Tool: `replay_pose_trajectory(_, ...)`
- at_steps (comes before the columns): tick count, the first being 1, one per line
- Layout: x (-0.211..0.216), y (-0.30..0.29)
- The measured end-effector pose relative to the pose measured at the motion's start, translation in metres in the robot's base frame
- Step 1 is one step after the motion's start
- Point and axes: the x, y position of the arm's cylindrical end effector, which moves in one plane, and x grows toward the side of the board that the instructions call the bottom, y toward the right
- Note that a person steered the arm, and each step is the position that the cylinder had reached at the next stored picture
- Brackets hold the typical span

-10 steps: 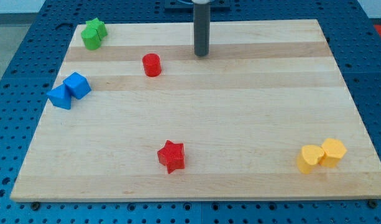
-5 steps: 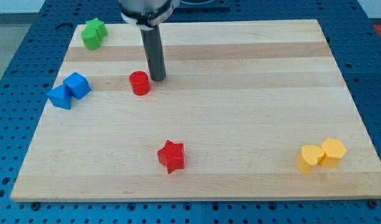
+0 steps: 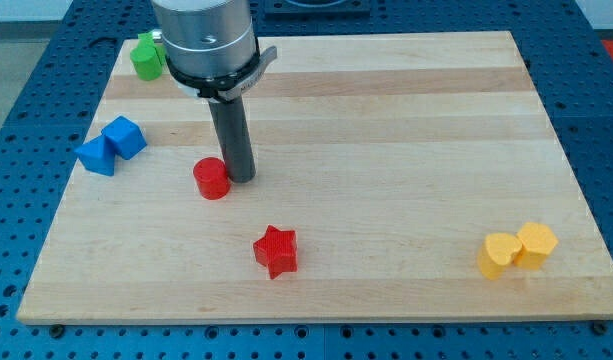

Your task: Slide the red circle to the left side of the red star

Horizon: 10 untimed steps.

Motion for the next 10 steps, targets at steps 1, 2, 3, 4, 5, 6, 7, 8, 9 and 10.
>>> replay_pose_trajectory(1,-0.019,-0.003)
replay_pose_trajectory(2,-0.037,-0.016)
replay_pose_trajectory(3,-0.028,-0.018)
replay_pose_trajectory(4,0.029,-0.018)
replay_pose_trajectory(5,0.075,-0.018)
replay_pose_trajectory(6,0.058,-0.021)
replay_pose_trajectory(7,0.023,-0.041)
replay_pose_trajectory(8,0.026,-0.079)
replay_pose_trajectory(9,0.054,-0.097)
replay_pose_trajectory(10,0.056,-0.067)
